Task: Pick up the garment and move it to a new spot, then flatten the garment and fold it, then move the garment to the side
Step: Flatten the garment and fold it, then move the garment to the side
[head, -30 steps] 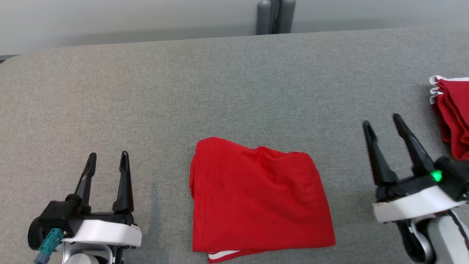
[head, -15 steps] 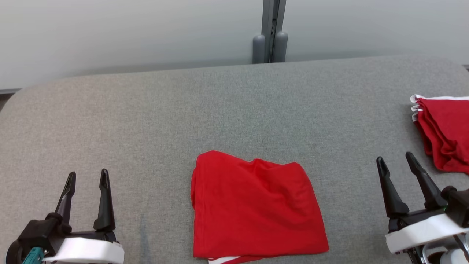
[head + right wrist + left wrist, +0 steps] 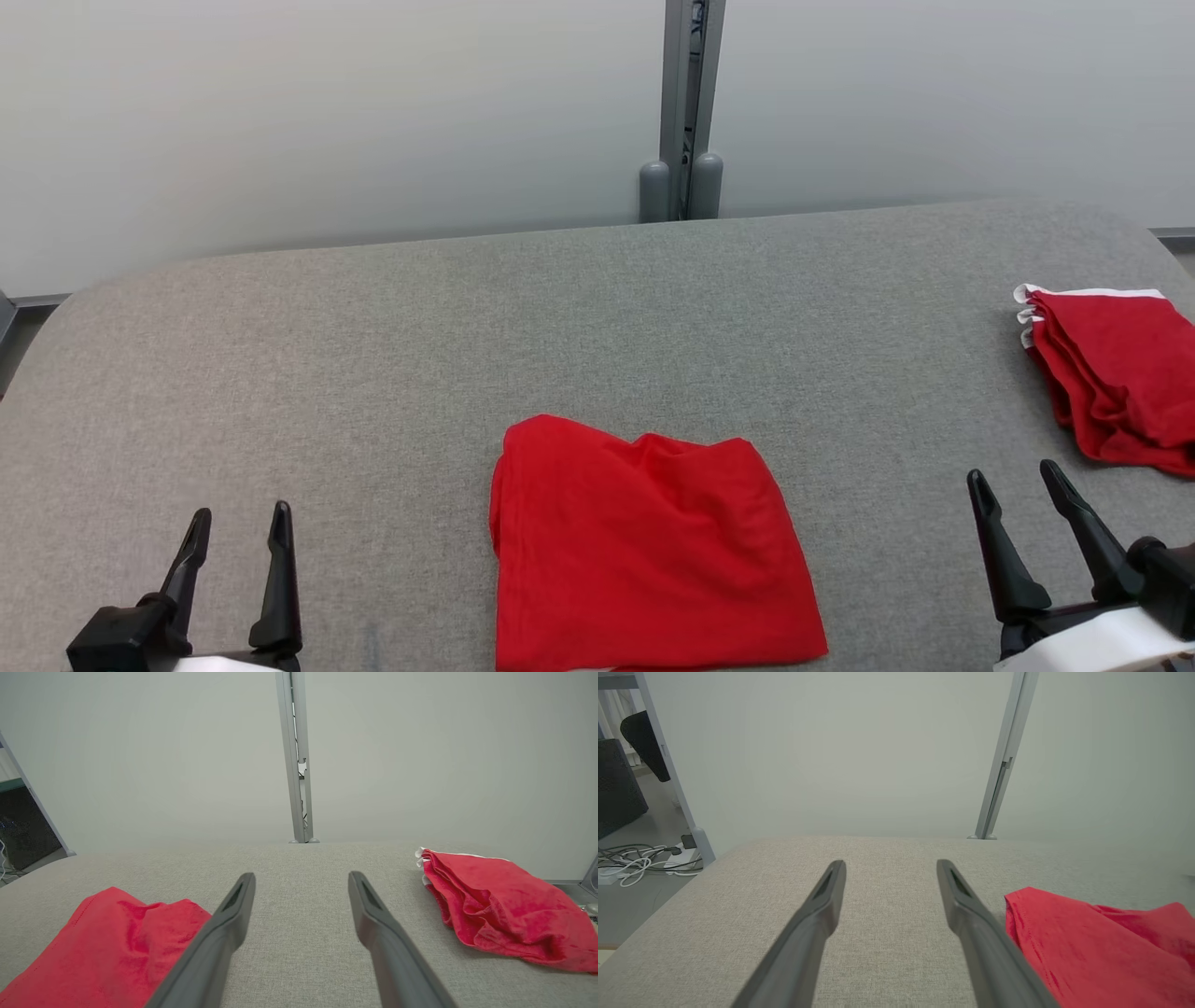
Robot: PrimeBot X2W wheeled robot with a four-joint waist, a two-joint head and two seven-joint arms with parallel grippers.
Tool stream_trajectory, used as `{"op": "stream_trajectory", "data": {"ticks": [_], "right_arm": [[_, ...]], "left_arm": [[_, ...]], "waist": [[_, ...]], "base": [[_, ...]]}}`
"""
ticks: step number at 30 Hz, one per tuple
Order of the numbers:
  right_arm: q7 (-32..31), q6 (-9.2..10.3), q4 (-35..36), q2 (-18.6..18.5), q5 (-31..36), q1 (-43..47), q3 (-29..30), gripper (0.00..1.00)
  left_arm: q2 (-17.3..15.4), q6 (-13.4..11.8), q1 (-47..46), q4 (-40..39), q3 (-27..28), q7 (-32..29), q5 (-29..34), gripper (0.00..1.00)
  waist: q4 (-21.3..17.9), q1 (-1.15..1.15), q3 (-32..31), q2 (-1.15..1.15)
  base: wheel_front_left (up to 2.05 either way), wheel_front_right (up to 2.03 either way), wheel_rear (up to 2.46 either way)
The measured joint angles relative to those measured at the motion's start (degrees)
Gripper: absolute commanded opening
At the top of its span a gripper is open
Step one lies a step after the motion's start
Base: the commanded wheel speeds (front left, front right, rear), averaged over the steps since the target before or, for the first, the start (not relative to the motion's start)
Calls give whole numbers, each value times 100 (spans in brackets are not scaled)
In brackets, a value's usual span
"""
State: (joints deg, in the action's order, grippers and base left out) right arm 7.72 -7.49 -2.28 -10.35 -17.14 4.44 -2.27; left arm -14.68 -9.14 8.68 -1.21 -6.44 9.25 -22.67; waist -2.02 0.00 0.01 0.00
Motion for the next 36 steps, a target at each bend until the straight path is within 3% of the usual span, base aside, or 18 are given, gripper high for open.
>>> {"op": "stream_trajectory", "data": {"ticks": [36], "right_arm": [[-165, 0, 253, 98, 101, 114, 92, 100]], "left_arm": [[-43, -236, 154, -392, -180, -250, -3, 100]], "waist": [[43, 0, 40, 0]], "base": [[0, 0, 0]]}}
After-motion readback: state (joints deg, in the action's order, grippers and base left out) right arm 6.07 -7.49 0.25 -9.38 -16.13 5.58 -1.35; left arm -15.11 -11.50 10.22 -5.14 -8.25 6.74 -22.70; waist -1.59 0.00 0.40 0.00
